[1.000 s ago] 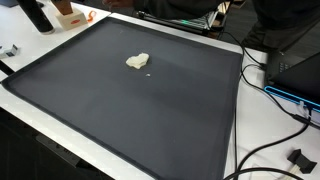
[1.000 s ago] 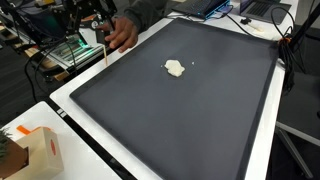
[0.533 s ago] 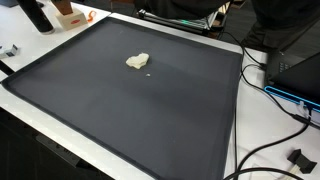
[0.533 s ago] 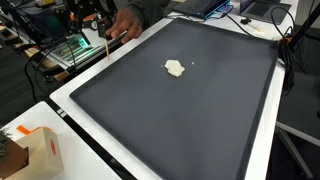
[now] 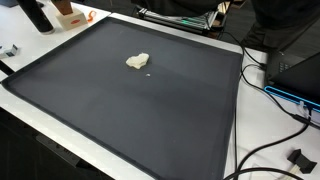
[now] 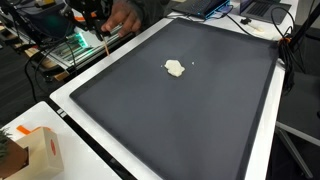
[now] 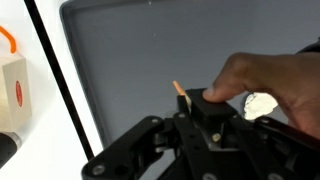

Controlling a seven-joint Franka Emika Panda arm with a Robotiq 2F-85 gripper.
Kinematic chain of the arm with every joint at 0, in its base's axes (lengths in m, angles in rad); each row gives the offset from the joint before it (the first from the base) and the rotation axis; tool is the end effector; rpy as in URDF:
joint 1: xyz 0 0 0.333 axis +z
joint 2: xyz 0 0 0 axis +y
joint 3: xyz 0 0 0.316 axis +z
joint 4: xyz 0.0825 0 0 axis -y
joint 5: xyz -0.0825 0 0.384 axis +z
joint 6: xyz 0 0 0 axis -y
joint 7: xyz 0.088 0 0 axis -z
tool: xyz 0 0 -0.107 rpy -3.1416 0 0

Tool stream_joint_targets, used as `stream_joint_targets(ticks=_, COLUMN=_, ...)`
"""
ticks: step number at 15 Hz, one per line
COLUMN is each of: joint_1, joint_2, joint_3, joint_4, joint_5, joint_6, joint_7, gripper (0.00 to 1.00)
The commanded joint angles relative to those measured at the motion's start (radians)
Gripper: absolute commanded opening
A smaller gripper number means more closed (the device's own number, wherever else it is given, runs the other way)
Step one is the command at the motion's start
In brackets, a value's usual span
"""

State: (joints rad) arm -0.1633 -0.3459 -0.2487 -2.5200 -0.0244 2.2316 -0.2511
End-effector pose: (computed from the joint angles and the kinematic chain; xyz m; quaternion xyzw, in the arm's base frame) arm 0.3922 -0.1719 0.4020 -0.9970 0.0670 -0.0330 0.0226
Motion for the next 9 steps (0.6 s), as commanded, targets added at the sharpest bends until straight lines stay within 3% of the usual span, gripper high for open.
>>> stream_joint_targets(ticks=1, joint_1=0.001, joint_2=0.006, joint_3=0.004, joint_4=0.003, joint_5=-0.001, joint_6=0.010, joint_7=-0.028, gripper=0.00)
stream_joint_targets(ticks=2, joint_1=0.000, joint_2=0.007, joint_3=0.007, joint_4=0.005, joint_5=-0.005, joint_6=0.008, joint_7=-0.027, gripper=0.00)
stream_joint_targets(ticks=3, joint_1=-0.003, joint_2=0.000, joint_3=0.008, joint_4=0.004, joint_5=0.001, joint_6=-0.002, joint_7=-0.012, gripper=0.13)
stream_joint_targets(ticks=9, joint_1=-0.002, joint_2=0.000, joint_3=0.010, joint_4=0.006, joint_5=0.000, joint_6=-0.002, joint_7=-0.014, gripper=0.13)
